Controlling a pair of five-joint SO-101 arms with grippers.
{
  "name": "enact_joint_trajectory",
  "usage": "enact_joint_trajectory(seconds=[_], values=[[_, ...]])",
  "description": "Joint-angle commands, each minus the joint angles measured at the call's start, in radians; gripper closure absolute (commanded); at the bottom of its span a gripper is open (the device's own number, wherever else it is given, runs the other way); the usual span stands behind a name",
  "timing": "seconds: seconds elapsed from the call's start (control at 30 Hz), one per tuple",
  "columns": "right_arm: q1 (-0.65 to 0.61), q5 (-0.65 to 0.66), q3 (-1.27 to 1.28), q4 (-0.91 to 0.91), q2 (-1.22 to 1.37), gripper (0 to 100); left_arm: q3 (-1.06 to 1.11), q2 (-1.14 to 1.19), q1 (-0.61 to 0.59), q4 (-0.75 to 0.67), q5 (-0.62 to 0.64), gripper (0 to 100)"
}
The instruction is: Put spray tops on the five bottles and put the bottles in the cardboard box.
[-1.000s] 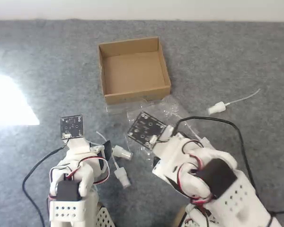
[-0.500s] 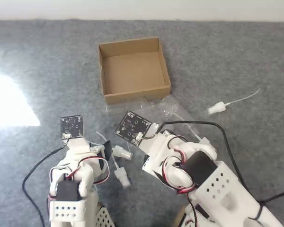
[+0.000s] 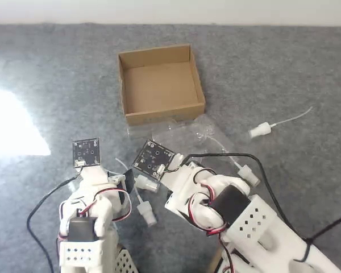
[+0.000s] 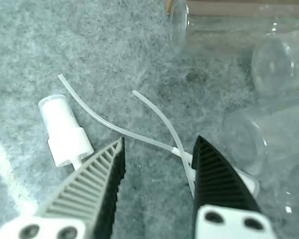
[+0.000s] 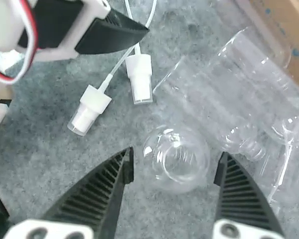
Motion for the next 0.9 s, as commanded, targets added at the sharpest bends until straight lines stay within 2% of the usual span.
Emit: enact_joint_trajectory(seconds=[0.0,0.27,0.43,0.87], values=[[-0.007,-0.014,-0.008,-0.038,0.005,74.6,-0.01,-0.018,-0.005,0.003,-0.002,80],[-0.005,-0.017,0.014,-0.045,0.005,74.9,-0.01,-0.018,-0.005,0.003,-0.002,80],[-0.005,-0.021,0.089,-0.116,0.002,74.9,-0.01,-0.018,-0.005,0.003,-0.002,80],[-0.005,-0.021,0.103,-0.114,-0.005,75.0,-0.01,-0.018,-0.005,0.003,-0.002,80]])
